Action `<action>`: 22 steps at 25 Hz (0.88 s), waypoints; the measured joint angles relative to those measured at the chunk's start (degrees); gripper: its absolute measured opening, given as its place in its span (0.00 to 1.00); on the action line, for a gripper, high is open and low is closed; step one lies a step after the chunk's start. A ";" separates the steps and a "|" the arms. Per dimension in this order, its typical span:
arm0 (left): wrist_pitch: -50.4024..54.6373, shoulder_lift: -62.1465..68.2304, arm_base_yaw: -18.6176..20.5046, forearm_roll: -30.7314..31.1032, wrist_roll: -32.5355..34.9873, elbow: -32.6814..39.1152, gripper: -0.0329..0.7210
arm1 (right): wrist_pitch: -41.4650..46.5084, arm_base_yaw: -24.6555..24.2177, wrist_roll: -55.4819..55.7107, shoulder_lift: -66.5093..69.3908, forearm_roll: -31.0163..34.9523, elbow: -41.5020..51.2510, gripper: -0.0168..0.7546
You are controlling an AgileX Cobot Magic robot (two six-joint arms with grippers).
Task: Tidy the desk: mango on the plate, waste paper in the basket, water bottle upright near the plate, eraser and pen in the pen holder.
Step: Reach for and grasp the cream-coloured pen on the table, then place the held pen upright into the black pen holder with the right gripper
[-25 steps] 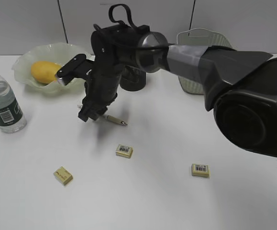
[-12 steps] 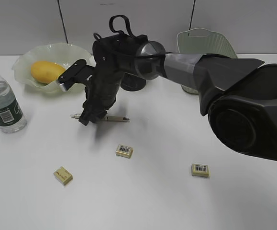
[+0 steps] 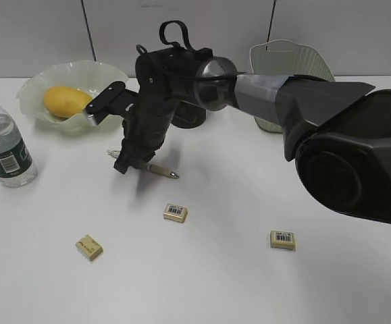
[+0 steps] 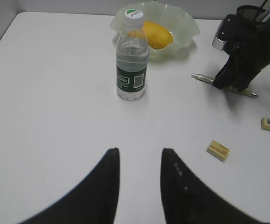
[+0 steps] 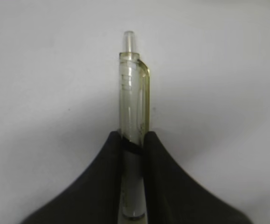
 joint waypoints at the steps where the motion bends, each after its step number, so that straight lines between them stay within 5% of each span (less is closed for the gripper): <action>1: 0.00 0.00 0.00 0.00 0.00 0.00 0.35 | 0.06 0.00 0.00 0.00 0.00 -0.12 0.17; 9: 0.00 0.00 0.00 0.00 0.00 0.00 0.35 | 10.02 0.00 0.43 -0.71 1.54 -7.93 0.17; 22: 0.00 0.00 0.00 0.00 0.00 0.00 0.35 | 11.48 -3.75 2.76 -15.91 4.44 -8.78 0.17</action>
